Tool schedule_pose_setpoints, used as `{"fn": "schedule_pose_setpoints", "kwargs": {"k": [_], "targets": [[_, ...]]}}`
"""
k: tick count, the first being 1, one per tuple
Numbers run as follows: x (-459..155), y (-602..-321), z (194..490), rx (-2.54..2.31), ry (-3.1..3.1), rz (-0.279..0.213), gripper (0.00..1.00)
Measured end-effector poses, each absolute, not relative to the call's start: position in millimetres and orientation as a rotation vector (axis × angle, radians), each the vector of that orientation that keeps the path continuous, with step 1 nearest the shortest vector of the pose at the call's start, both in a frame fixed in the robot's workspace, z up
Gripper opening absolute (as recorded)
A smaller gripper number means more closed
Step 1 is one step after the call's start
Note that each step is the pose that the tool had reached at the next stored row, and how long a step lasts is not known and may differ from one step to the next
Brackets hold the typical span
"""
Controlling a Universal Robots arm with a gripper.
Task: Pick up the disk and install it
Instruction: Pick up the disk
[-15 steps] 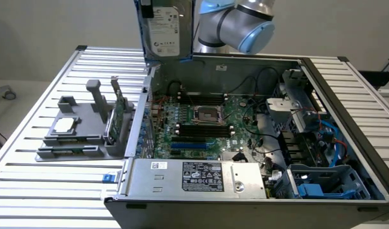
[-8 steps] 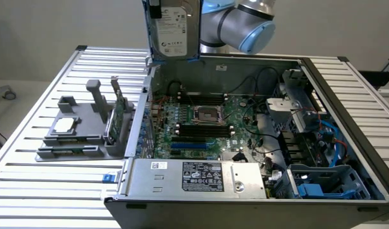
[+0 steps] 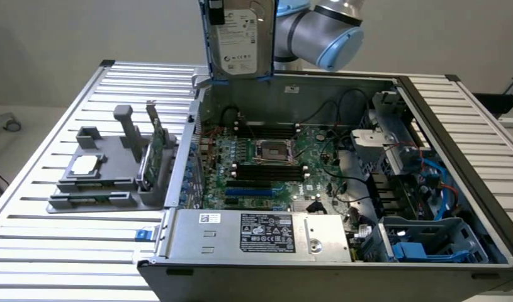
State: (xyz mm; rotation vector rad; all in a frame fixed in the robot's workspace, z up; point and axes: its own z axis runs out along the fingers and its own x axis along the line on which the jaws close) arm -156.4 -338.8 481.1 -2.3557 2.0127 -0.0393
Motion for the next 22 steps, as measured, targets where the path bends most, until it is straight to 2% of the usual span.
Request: {"fn": "schedule_pose_setpoints", "kwargs": {"k": [13, 22], "targets": [[-135.9, -338.9, 480.0, -2.374, 1.962, -0.070, 0.33], [-113.2, -339.8, 479.6, -2.392, 1.936, -0.073, 0.33]]}}
